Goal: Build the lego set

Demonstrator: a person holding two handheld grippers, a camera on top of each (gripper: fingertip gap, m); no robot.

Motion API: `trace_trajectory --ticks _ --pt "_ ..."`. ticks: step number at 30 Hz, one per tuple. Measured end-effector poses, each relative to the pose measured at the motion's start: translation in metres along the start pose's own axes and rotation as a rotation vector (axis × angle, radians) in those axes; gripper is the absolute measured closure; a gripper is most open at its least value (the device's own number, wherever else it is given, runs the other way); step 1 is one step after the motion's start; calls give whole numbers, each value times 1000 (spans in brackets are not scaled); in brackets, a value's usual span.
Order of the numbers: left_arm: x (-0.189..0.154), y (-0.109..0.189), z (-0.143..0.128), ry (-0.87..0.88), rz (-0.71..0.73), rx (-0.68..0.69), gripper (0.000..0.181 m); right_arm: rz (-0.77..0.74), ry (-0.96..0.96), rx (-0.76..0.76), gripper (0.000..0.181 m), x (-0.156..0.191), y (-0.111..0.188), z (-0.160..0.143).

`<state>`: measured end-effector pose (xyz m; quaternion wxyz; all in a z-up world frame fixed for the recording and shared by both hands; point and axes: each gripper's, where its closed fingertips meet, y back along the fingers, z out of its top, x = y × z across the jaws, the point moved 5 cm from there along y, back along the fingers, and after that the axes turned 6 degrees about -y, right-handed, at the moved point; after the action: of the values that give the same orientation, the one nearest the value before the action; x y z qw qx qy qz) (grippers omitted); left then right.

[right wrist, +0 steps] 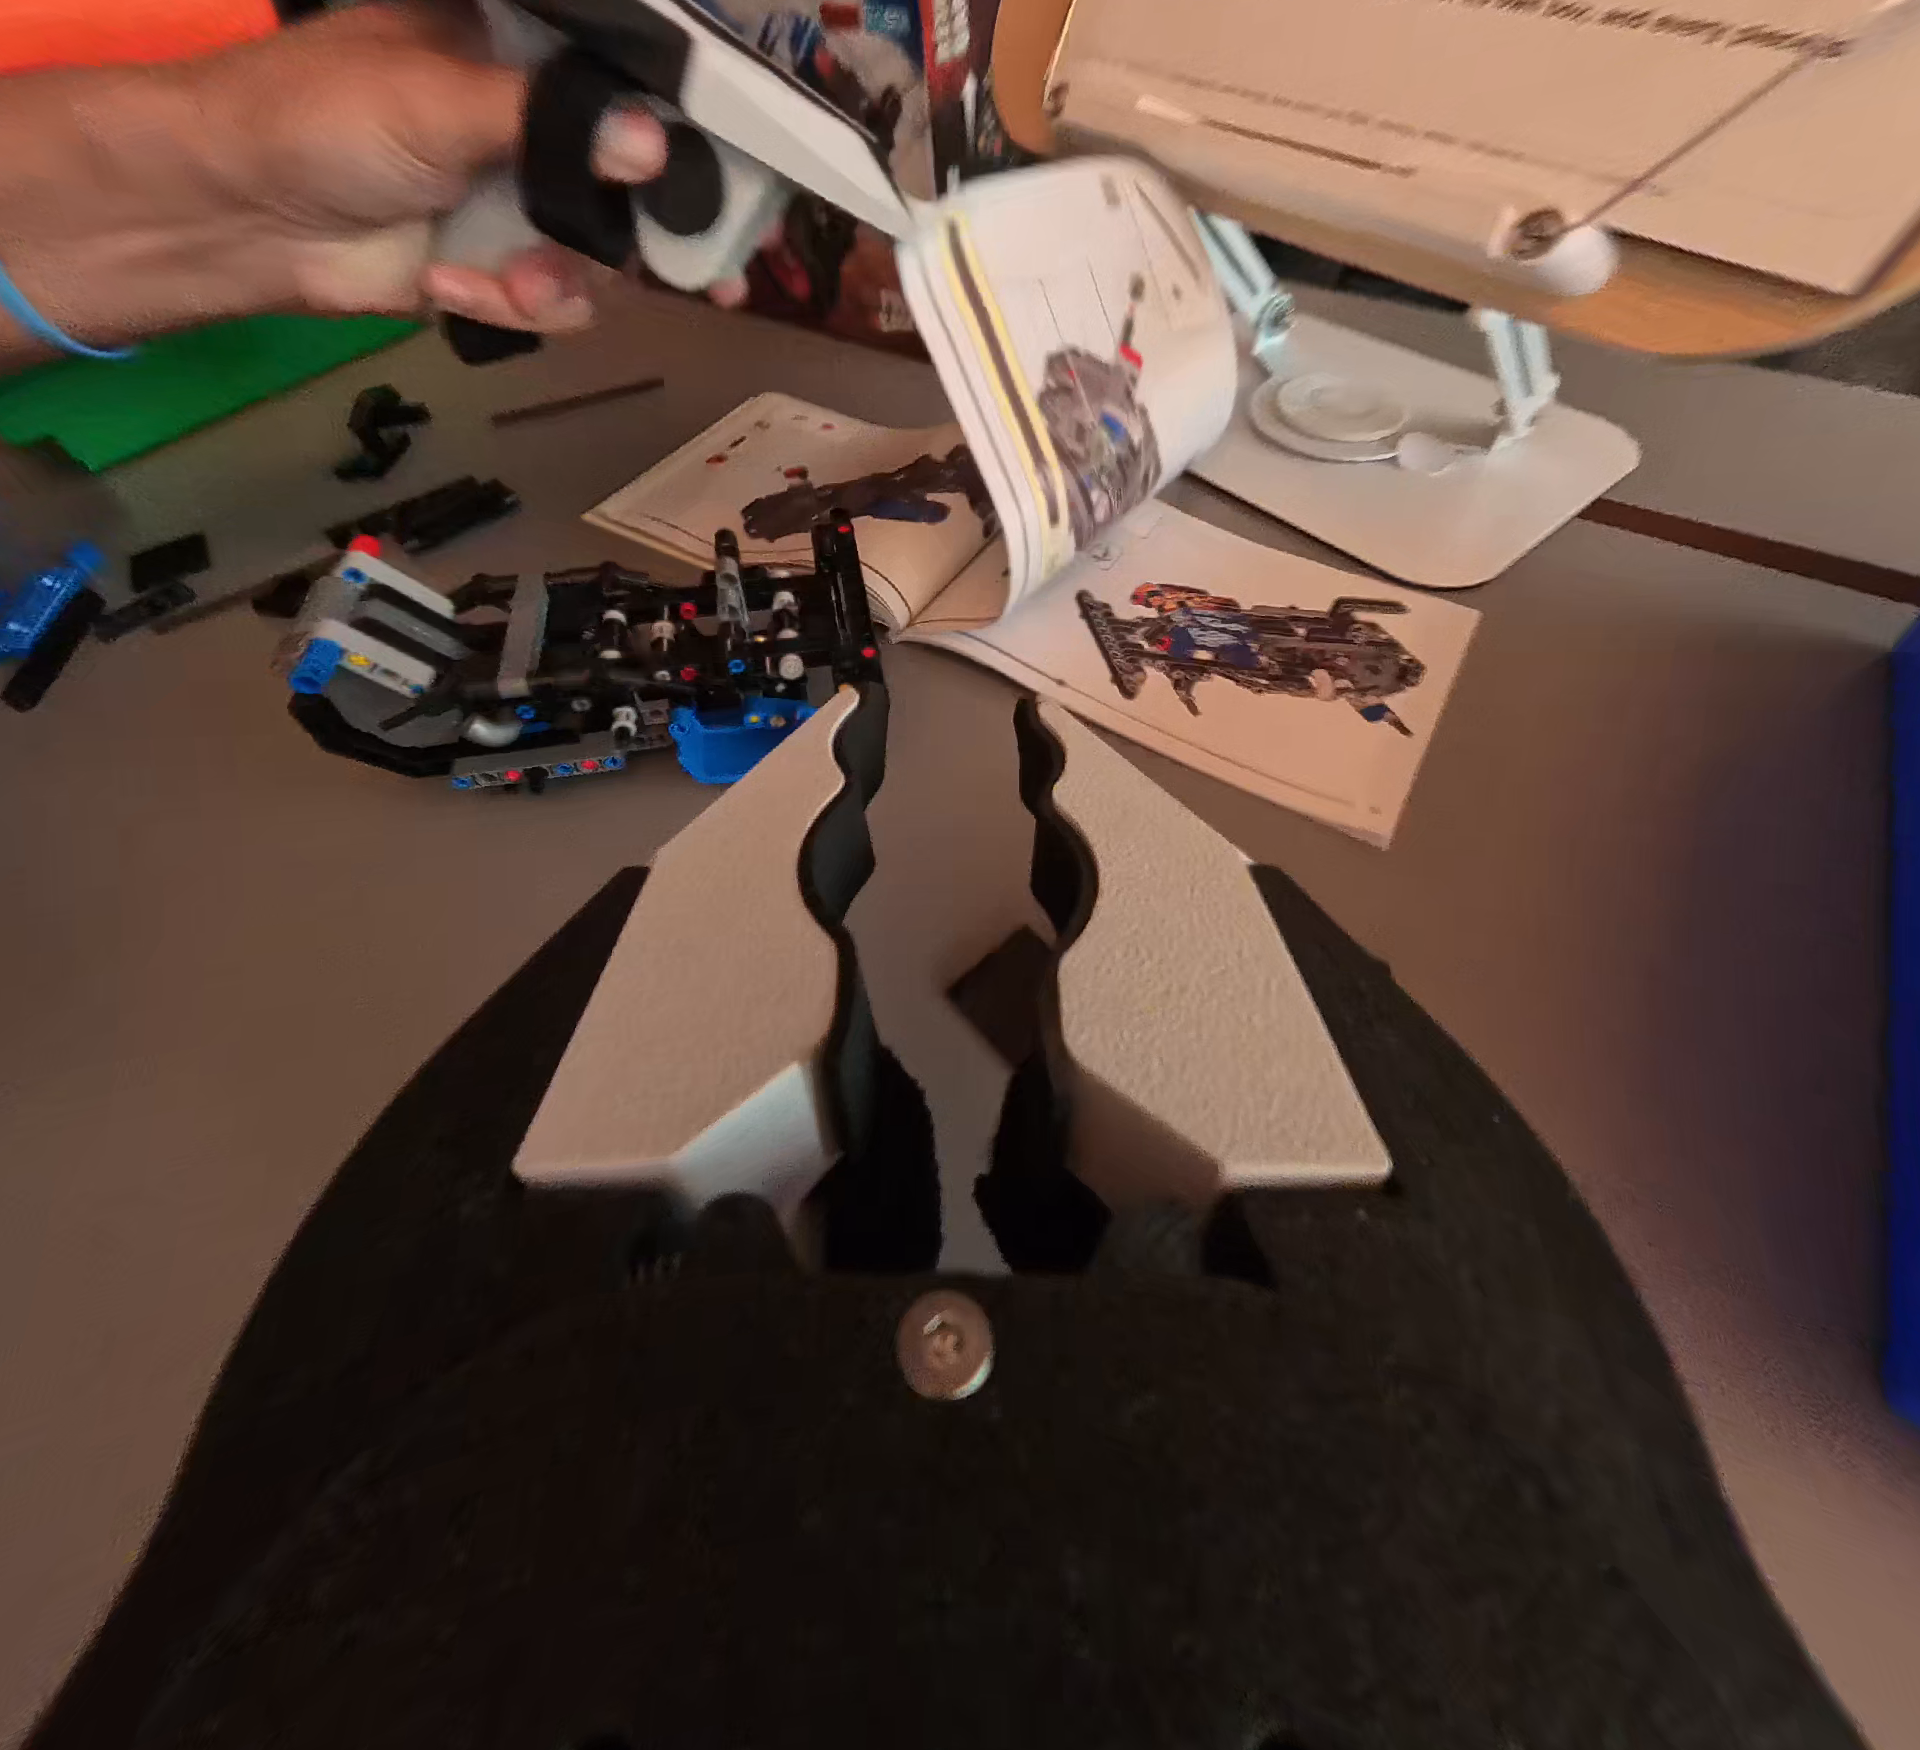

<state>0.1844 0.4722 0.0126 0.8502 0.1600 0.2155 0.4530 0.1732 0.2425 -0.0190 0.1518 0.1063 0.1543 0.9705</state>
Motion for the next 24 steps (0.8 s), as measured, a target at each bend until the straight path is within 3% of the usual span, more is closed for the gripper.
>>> trace_trajectory --ticks 8,10,15,18,20,24 --pt "14 78 -63 68 147 -5 181 153 45 280 157 -22 -106 19" --pt "15 88 -83 55 176 34 181 241 0 296 161 -18 -130 19" --pt "16 93 -119 -10 269 153 181 277 67 382 174 -19 -182 13" --pt "25 95 -131 -14 333 194 181 286 133 465 179 -17 -199 4" --pt "27 93 -135 2 329 200 181 371 148 497 180 -4 -201 1" --pt "34 95 -127 -16 370 169 181 390 253 504 180 5 -202 -3"
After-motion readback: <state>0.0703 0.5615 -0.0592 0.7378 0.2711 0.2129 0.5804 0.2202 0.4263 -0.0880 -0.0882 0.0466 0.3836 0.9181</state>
